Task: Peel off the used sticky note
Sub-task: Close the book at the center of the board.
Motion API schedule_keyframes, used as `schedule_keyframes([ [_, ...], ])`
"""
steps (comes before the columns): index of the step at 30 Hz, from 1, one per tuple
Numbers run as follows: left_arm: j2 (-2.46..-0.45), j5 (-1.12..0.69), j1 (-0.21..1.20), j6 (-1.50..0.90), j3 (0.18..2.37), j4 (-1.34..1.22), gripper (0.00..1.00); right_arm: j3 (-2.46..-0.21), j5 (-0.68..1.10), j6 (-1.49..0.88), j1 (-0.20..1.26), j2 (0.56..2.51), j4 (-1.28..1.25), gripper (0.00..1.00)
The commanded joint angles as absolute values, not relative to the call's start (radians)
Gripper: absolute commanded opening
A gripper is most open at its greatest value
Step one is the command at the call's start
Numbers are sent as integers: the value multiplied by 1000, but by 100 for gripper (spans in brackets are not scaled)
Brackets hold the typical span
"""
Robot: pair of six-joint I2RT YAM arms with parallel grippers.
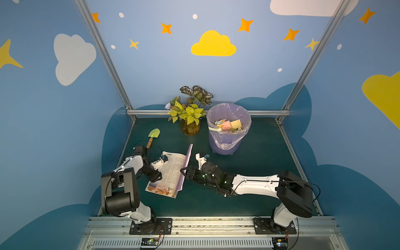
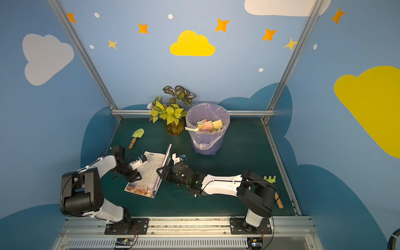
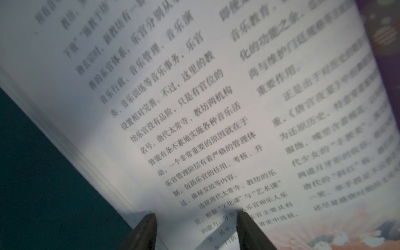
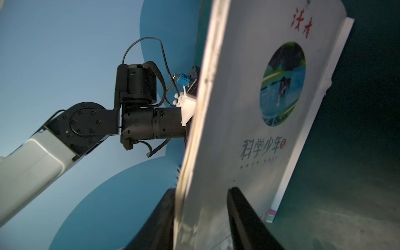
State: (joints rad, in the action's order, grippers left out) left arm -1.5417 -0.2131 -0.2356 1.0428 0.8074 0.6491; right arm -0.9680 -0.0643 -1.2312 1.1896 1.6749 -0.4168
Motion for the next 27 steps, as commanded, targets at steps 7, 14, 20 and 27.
schedule_keyframes([
  [7, -1473, -289, -228, 1067, 781, 765, 63, -1017, -231, -1128, 1223, 1617, -19, 0],
  [14, -1336, -370, -217, 1077, 800, 874, 63, -1007, -334, -1081, 1254, 1482, 258, 0],
  [20, -1262, -419, -205, 1081, 793, 917, 63, -1084, -353, -991, 1256, 1427, 495, 0],
  [27, -1328, -396, -205, 1075, 809, 908, 63, -1431, -249, -835, 1258, 1718, 656, 12],
])
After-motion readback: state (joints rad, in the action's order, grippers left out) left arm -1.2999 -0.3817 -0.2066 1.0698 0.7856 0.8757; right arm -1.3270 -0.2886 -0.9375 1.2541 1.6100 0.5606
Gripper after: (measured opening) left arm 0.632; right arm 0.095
